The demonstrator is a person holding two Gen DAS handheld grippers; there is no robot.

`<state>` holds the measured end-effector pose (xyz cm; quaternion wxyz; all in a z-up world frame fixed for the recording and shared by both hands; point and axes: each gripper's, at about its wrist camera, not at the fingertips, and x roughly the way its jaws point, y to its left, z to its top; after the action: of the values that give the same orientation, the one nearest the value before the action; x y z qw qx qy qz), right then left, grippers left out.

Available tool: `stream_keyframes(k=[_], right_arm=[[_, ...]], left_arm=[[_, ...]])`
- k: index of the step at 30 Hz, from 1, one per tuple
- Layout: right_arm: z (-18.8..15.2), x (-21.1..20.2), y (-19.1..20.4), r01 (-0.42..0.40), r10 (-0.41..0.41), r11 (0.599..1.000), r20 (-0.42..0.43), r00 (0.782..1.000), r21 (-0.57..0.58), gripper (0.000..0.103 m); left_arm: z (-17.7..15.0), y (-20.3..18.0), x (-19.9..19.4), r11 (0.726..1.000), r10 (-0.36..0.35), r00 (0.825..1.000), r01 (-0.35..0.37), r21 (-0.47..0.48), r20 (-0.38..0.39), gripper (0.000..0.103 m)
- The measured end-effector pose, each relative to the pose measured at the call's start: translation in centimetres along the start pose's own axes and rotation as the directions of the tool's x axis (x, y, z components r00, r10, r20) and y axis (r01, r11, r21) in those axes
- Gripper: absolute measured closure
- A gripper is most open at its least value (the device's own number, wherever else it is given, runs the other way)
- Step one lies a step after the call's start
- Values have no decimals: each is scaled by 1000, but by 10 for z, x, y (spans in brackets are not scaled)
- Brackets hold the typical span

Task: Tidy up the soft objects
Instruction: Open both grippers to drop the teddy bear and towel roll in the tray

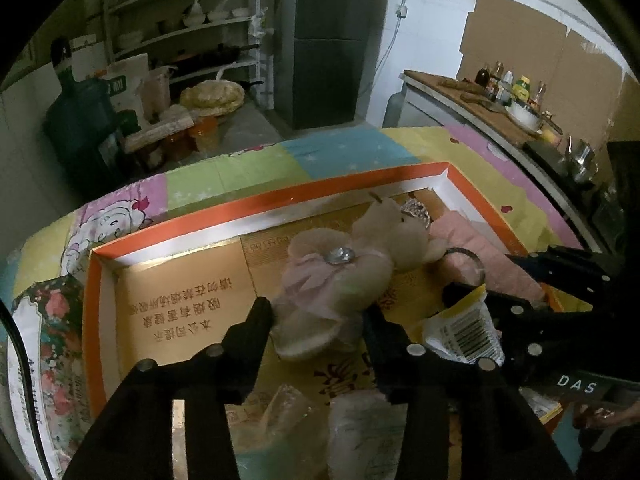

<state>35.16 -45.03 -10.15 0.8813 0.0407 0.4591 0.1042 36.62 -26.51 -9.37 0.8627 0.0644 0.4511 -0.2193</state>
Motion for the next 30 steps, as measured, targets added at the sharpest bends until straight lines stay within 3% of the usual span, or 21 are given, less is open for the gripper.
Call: stream_keyframes(k=[4,6,13,21,30], right_arm=[[-2,-3,-1,12,-12,1000,2,1000,4,50],[-3,-4,-3,13,-13,1000,2,1000,3,49],[-8,-14,-2,36,-36,999,7,999,-1,43],[-20,-33,7,66,-66,998,21,998,-5,43],[-38,-72,23,89,-90,996,106,990,18,43]], left_arm=[[-1,3,-3,1000,-5,1000,6,-11,12,34],[-1,5,-6,1000,-3,1000,4,-22,23,30],[-2,7,-26,999,3,997,-1,-34,75,24],[-10,12,-49,998,-26,991,33,-51,132,18],[-26,21,-84,997,-31,976,45,-61,216,17]])
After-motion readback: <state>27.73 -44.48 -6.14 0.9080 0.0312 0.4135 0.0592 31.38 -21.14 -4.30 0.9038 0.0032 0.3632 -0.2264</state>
